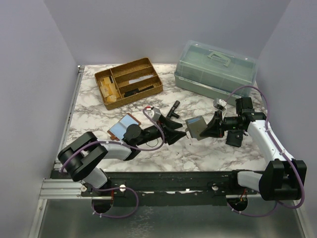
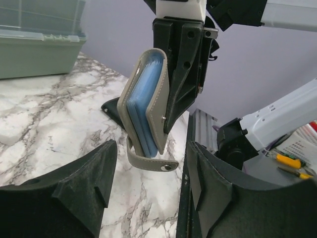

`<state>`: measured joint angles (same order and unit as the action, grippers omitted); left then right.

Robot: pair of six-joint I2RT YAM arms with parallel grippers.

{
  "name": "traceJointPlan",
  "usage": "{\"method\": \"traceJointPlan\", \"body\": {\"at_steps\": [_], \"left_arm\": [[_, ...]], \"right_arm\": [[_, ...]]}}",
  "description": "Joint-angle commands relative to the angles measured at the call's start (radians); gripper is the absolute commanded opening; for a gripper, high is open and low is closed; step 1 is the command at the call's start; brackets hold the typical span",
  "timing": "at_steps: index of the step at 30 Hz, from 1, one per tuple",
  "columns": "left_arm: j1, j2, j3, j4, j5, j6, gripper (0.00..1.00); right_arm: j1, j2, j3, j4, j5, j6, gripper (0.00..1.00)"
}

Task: Take the credit cards out of the card holder
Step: Open the card holder at the center of the board.

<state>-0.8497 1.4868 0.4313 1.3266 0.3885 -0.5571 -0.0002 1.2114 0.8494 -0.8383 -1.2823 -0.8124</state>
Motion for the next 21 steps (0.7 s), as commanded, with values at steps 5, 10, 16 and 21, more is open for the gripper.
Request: {"method": "traceJointPlan", "body": {"at_steps": [5, 10, 16, 21], "left_arm": [[0.048, 0.160, 0.105, 0.100, 0.243, -0.108, 0.60], [0.051, 0.200, 0.134, 0.103, 0.261, -0.122, 0.49], [0.052, 0.236, 0.165, 0.107, 0.275, -0.139, 0.45], [0.052, 0.269, 0.202, 0.119, 0.304, -0.167, 0.27]], "right_arm": [[-0.001, -0.009, 0.034, -0.032, -0.060, -0.032, 0.00], [-0.001, -0.008, 0.037, -0.036, -0.063, -0.035, 0.00], [-0.001, -0.008, 0.036, -0.040, -0.068, -0.038, 0.00], [-0.001, -0.006, 0.038, -0.048, -0.069, -0.046, 0.00]]}}
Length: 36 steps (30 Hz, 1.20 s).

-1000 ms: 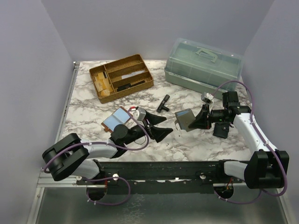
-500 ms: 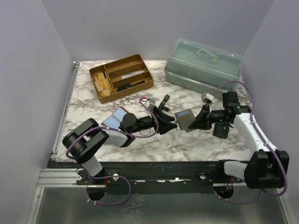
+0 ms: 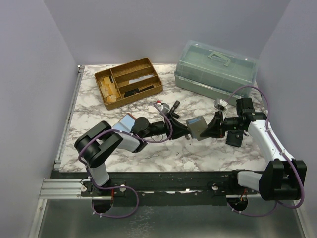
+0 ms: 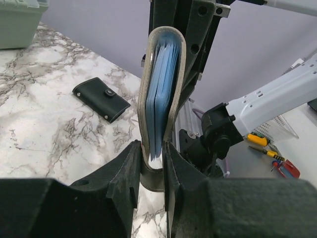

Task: Take the credit cards out of the card holder
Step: Open the card holder at the center of the board.

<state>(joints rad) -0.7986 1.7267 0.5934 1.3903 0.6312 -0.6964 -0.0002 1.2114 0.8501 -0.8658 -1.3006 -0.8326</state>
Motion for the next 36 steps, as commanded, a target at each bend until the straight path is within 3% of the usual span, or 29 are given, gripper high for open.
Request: {"method": "traceJointPlan", "body": {"at_steps": [1, 7, 11, 14, 17, 21, 24, 29, 36], "left_arm": [[0.001, 0.034, 0.043, 0.059, 0.066, -0.031, 0.27], [0.005, 0.044, 0.043, 0.095, 0.083, -0.057, 0.22], [0.008, 0.047, 0.039, 0.128, 0.104, -0.092, 0.01], [0.017, 0.045, 0.019, 0.158, 0.093, -0.133, 0.00], [0.022, 0.025, -0.002, 0.133, 0.062, -0.174, 0.00], [0.022, -0.046, -0.022, -0.037, 0.005, -0.196, 0.00], [0.020, -0.136, -0.071, -0.113, -0.059, -0.196, 0.00], [0.014, -0.251, -0.103, -0.318, -0.111, -0.179, 0.00], [-0.015, -0.384, 0.006, -0.939, -0.240, -0.118, 0.00]], "right_arm": [[-0.001, -0.007, 0.037, -0.022, -0.051, -0.026, 0.00], [-0.001, -0.005, 0.037, -0.024, -0.052, -0.027, 0.00], [-0.001, -0.005, 0.039, -0.025, -0.050, -0.030, 0.01], [-0.001, -0.006, 0.035, -0.006, -0.039, -0.009, 0.03], [-0.002, -0.011, 0.026, 0.043, -0.009, 0.053, 0.21], [-0.001, -0.022, 0.013, 0.113, 0.033, 0.134, 0.56], [-0.003, -0.033, 0.003, 0.170, 0.078, 0.199, 0.73], [-0.003, -0.035, 0.004, 0.176, 0.072, 0.209, 0.80], [-0.003, -0.053, 0.008, 0.178, 0.079, 0.213, 0.83]]}}
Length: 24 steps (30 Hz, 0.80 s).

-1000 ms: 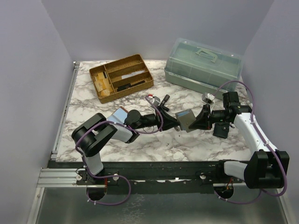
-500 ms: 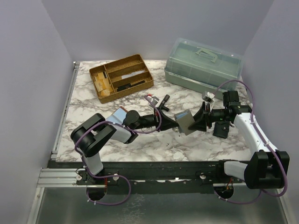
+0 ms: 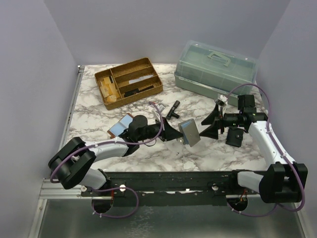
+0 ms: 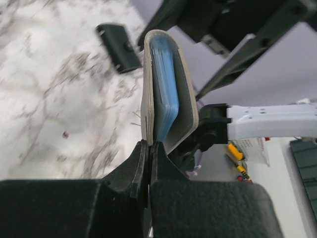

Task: Take the credit cards out of the card holder
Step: Open the card holder at the center of the board.

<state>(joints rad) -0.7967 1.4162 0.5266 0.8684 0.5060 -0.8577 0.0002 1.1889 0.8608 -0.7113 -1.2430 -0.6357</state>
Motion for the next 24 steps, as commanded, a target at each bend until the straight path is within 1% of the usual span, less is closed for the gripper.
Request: {"method": "traceJointPlan", "body": {"at_steps": [1, 5, 7, 8, 13, 16, 17, 20, 24], "left_arm": [[-0.019, -0.092, 0.089, -0.500, -0.142, 0.053, 0.00], [-0.040, -0.164, 0.168, -0.783, -0.255, 0.107, 0.00], [-0.054, -0.177, 0.202, -0.889, -0.287, 0.121, 0.00], [-0.059, -0.179, 0.219, -0.917, -0.293, 0.119, 0.00], [-0.092, -0.127, 0.278, -0.984, -0.325, 0.098, 0.00], [-0.108, -0.084, 0.309, -0.987, -0.348, 0.077, 0.00], [-0.115, -0.070, 0.320, -0.988, -0.356, 0.069, 0.00], [-0.123, -0.026, 0.355, -0.993, -0.369, 0.042, 0.00], [-0.124, 0.010, 0.381, -0.997, -0.383, 0.006, 0.00]], "right_arm": [[-0.003, -0.036, 0.000, 0.024, 0.028, 0.015, 0.83], [-0.003, -0.067, 0.006, 0.037, 0.047, 0.020, 0.83], [-0.003, -0.075, 0.005, 0.036, 0.010, 0.021, 0.83], [-0.003, -0.073, 0.004, 0.027, -0.018, 0.016, 0.83], [0.000, -0.042, 0.001, -0.026, -0.145, -0.021, 0.82], [0.000, -0.038, -0.011, -0.029, -0.188, -0.020, 0.80], [0.017, -0.038, -0.017, -0.013, -0.192, -0.003, 0.80], [0.060, -0.047, -0.043, 0.050, -0.170, 0.056, 0.77], [0.124, -0.046, -0.071, 0.150, -0.078, 0.160, 0.70]]}}
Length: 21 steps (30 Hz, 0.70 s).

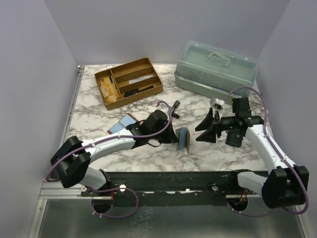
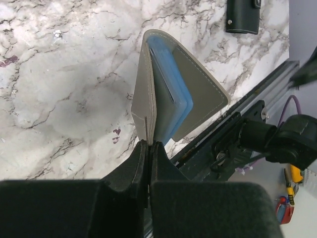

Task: Take the credit cards out of the card holder
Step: Open the card holder at the center of the board.

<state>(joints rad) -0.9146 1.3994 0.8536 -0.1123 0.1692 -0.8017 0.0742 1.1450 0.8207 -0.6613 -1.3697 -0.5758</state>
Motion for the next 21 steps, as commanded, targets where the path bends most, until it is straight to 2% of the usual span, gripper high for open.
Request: {"method": "traceJointPlan", "body": {"at_steps": [1, 11, 21], "left_arm": [[-0.006, 0.030, 0.057, -0.015, -0.051, -0.056, 0.00], [-0.009, 0.017, 0.001, 0.013, -0.066, -0.124, 0.00], [-0.021, 0.004, -0.095, 0.086, -0.058, -0.144, 0.00]], "right_arm": [[0.065, 0.004, -0.031, 0.111, 0.066, 0.116, 0.68], [0.188, 0.111, -0.005, 0.123, 0.230, 0.139, 0.60], [0.197, 0.149, -0.005, 0.164, 0.343, 0.186, 0.62]]}}
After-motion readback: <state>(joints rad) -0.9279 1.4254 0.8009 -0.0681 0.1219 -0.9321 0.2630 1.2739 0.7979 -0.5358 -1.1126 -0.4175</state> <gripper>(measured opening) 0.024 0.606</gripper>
